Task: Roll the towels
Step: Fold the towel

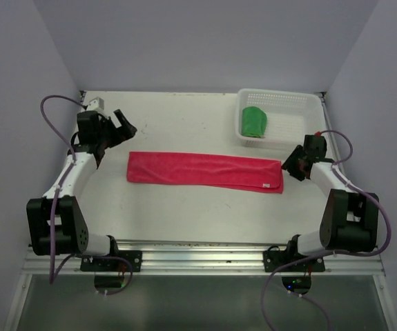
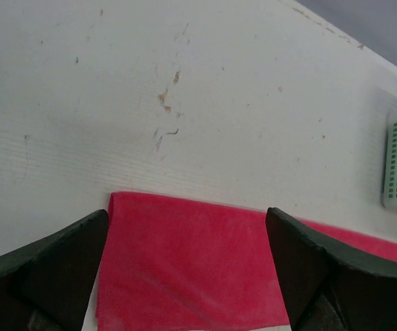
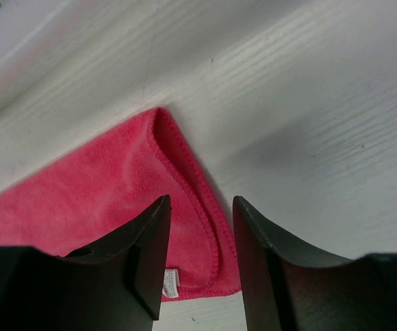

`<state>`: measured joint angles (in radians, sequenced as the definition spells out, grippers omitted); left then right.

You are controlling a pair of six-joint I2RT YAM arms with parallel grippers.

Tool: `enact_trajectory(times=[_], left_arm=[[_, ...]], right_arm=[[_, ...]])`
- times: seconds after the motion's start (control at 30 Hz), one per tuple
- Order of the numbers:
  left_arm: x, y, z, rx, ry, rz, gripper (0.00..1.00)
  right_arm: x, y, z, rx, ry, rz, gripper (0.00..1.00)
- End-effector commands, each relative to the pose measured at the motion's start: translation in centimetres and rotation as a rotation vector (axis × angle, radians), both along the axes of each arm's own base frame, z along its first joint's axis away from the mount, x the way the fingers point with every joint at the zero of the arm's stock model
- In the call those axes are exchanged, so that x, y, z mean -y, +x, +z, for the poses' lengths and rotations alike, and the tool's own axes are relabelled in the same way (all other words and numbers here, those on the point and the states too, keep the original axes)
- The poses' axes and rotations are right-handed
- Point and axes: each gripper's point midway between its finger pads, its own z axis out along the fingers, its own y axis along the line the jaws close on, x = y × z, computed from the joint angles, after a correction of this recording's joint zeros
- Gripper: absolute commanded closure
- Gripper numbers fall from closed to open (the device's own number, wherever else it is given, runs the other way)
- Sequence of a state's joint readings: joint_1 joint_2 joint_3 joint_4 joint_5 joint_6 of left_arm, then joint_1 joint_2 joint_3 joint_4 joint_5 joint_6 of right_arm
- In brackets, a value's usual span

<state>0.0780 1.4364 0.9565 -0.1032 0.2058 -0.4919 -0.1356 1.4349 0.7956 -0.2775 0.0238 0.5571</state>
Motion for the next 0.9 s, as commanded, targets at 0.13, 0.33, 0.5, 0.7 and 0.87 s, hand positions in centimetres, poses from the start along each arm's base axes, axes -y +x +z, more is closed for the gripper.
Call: enact_trajectory(times=[0.13, 0.33, 0.5, 0.7, 0.87], left_arm=[[1.1, -2.0, 3.8, 0.077, 0.044, -0.107, 0.00], [1.4, -3.6, 3.5, 0.094, 0.071, -0.130, 0.01], [0.8, -4.2, 2.7, 0.096, 0.129, -0.103, 0.00], [1.3, -4.4, 3.1, 0.109, 0.120, -0.124, 0.00], [1.8, -4.7, 3.5, 0.123, 0.105, -0.142, 0.01]], right_arm=[[-2.3, -0.8, -1.4, -0.058, -0.007, 0.153, 0.50], [-2.5, -1.7, -3.4, -0.158, -0.065, 0.190, 0.48], [-2.0, -2.4, -4.1, -0.198, -0.117, 0.189, 0.51], [-1.6, -2.6, -3.9, -0.224, -0.135, 0.174, 0.83], [-0.6, -3.5, -1.8, -0.244, -0.186, 0.153, 0.98]])
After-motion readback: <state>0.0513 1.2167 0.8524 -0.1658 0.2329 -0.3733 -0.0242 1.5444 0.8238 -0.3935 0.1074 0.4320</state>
